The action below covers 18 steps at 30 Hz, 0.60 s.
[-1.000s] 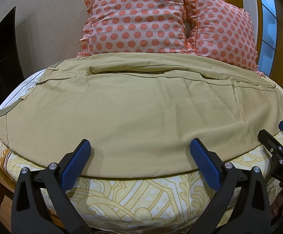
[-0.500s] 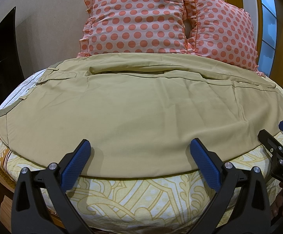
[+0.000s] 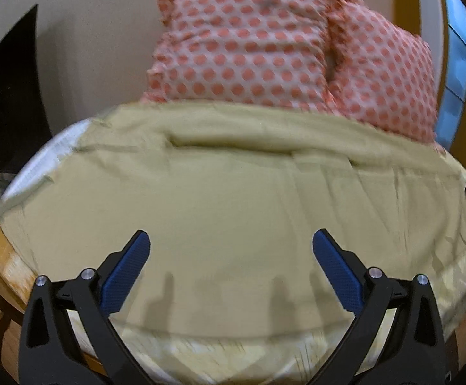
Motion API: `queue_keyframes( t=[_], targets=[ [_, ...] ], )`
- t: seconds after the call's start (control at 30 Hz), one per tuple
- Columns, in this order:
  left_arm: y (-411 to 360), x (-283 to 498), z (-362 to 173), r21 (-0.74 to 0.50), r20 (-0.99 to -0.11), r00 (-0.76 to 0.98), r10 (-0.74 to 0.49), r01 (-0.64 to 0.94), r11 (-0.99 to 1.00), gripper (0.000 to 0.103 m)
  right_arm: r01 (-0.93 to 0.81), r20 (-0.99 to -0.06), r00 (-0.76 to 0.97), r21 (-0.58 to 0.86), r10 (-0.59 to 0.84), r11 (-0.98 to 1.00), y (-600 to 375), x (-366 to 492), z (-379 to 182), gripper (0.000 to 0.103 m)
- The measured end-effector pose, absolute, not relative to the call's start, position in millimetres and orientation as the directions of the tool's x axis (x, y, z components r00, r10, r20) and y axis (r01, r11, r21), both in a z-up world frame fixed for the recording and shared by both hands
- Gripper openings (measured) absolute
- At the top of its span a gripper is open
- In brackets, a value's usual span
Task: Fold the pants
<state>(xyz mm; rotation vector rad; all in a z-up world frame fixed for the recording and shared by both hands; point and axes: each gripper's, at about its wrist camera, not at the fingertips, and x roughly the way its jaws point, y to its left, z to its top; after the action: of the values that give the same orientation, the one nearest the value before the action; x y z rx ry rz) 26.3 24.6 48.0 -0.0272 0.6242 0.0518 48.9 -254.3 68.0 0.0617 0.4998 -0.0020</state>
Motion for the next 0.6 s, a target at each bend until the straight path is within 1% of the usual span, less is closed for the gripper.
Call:
queue_keyframes(
  t=[0.13,0.2,0.23,0.27,0.3,0.37,0.47,0.53,0.6],
  targets=[
    [33,53,80,0.008,-0.531,0.842,0.095,-0.107,0.994,0.101,0.173,-0.553,0.828,0.092,-0.094,0.981,-309,146,91,0.102],
    [36,68,91,0.010,-0.520,0.847,0.108,-0.121,0.993,0.101,0.284,-0.621,0.773,0.153,-0.131,0.947,-348,211,89,0.100],
    [37,74,95,0.010,-0.518,0.848,0.113,-0.126,0.992,0.101,0.329,-0.646,0.750,0.182,-0.139,0.927,-364,230,85,0.089],
    [39,80,98,0.008,-0.515,0.849,0.116,-0.131,0.991,0.101,0.390,-0.688,0.713,0.228,-0.135,0.892,-385,261,78,0.082],
    [40,87,100,0.008,-0.515,0.849,0.121,-0.136,0.991,0.101,0.435,-0.715,0.687,0.264,-0.128,0.861,-402,282,71,0.069],
    [41,97,100,0.012,-0.517,0.846,0.130,-0.145,0.989,0.101,0.526,-0.769,0.630,0.318,-0.109,0.789,-433,325,51,0.068],
    [42,110,96,0.023,-0.526,0.837,0.147,-0.159,0.987,0.101,0.605,-0.806,0.581,0.332,-0.116,0.723,-457,367,30,0.068],
    [44,119,92,0.031,-0.536,0.830,0.156,-0.166,0.986,0.101,0.633,-0.811,0.565,0.308,-0.152,0.710,-462,385,25,0.068],
    [46,128,87,0.035,-0.553,0.817,0.162,-0.171,0.985,0.101,0.652,-0.815,0.534,0.228,-0.225,0.724,-461,406,22,0.069]
  ],
)
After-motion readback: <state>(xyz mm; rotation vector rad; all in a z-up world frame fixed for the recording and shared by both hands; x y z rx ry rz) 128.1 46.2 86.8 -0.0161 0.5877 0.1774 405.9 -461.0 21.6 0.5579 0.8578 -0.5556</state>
